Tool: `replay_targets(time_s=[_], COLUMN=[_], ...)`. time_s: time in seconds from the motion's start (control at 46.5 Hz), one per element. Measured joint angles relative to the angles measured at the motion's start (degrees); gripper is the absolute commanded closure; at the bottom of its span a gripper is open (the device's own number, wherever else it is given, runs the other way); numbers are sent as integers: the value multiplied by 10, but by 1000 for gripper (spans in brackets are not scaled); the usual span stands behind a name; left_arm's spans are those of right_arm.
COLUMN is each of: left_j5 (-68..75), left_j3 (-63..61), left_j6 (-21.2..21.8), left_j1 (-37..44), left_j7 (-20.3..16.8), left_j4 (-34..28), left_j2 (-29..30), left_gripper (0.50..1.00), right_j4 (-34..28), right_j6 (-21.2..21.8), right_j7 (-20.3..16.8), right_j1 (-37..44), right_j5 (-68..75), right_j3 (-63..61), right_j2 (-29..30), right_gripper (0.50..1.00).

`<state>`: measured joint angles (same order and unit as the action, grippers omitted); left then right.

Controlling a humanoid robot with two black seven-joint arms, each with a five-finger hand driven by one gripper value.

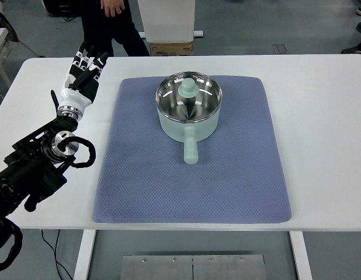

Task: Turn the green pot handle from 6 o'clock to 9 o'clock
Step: 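Raise the left hand and swing it up over the table toward the pot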

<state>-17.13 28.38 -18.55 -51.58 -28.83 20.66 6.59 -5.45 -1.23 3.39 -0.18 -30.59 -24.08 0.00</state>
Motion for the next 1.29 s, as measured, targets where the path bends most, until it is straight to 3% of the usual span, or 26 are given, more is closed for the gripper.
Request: replay_targets(time_s=[0.473, 0.667, 0.882, 1.29], left_j5=[7, 62, 86, 334], left_j3=[0, -1, -2, -3], left_j6=[2, 0, -15, -46], left_j1=[-3, -37, -47, -66], left_j7=[0, 1, 1, 0], left_j4=[0, 3, 55, 72], left_j2=[1, 36, 66, 107], left_gripper=[500, 500, 500, 500], right_j4=[0, 0, 0, 0], right_j6=[0, 0, 0, 0], right_j7=[0, 0, 0, 0], right_j1=[0, 0, 0, 0], right_j5=[0, 0, 0, 0], right_j3=[0, 0, 0, 0], right_j2=[0, 0, 0, 0], right_gripper=[500, 500, 500, 500])
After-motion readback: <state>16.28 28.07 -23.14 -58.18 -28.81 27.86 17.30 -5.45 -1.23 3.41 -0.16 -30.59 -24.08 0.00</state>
